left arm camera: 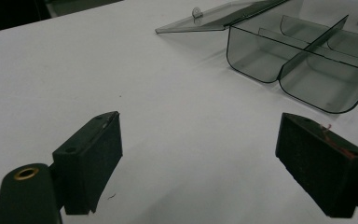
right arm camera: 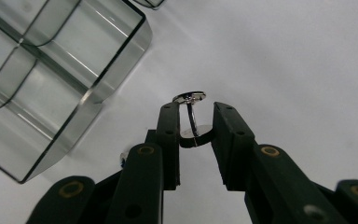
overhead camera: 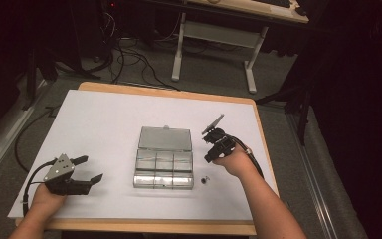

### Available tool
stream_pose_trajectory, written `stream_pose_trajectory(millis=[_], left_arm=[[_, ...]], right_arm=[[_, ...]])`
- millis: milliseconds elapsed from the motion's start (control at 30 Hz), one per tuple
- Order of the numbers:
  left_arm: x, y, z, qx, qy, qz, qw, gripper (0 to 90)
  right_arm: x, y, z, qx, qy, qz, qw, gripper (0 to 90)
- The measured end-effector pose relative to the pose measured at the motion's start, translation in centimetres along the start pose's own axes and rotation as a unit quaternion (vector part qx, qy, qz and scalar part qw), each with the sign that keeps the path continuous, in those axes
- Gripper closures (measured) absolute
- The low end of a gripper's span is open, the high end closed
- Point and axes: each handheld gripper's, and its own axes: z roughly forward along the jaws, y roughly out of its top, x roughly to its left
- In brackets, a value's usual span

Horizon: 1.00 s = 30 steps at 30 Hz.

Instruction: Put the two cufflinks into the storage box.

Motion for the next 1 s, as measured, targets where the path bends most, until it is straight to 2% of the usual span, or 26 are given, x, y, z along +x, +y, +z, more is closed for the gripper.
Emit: stream_pose_trajectory(millis=[367,400,567,633,767,800,933,967,1000], left_arm=[[0.0,0.0,0.0,-0.001,-0.001,-0.001,1.0,14.9],[0.0,0.0,0.0,-0.001,-0.001,0.0,1.0,14.9],[0.0,0.0,0.0,-0.001,-0.001,0.0,1.0,14.9],[0.0,0.0,0.0,-0.001,-0.001,0.0,1.0,14.9],[0.0,0.0,0.0,-0.002,-0.002,-0.002,1.0,14.9],[0.0,0.0,0.0,-0.002,-0.003,-0.002,1.0,14.9],[0.0,0.0,0.0,-0.003,-0.003,-0.002,1.0,14.9],[0.0,0.0,0.0,-0.003,-0.003,-0.002,1.0,14.9],[0.0,0.0,0.0,-0.003,-0.004,-0.003,1.0,14.9]], right_arm=[[1.6,0.8,-1.7,0.0,0.003,-0.02,0.9998,73.7],[1.8,0.9,-1.8,0.004,0.002,-0.015,0.9999,73.7],[2.4,1.4,-1.8,0.006,0.005,-0.032,0.9995,73.7],[3.1,2.0,-1.8,0.007,0.007,-0.041,0.9991,73.7],[3.7,2.4,-1.7,0.009,0.007,-0.04,0.9991,73.7],[3.9,2.7,-1.6,0.008,0.005,-0.05,0.9987,73.7],[4.4,3.2,-1.3,0.01,0.009,-0.06,0.9981,73.7],[4.4,3.2,-1.3,0.01,0.009,-0.06,0.9981,73.7],[4.8,3.4,-1.1,0.013,0.01,-0.049,0.9987,73.7]])
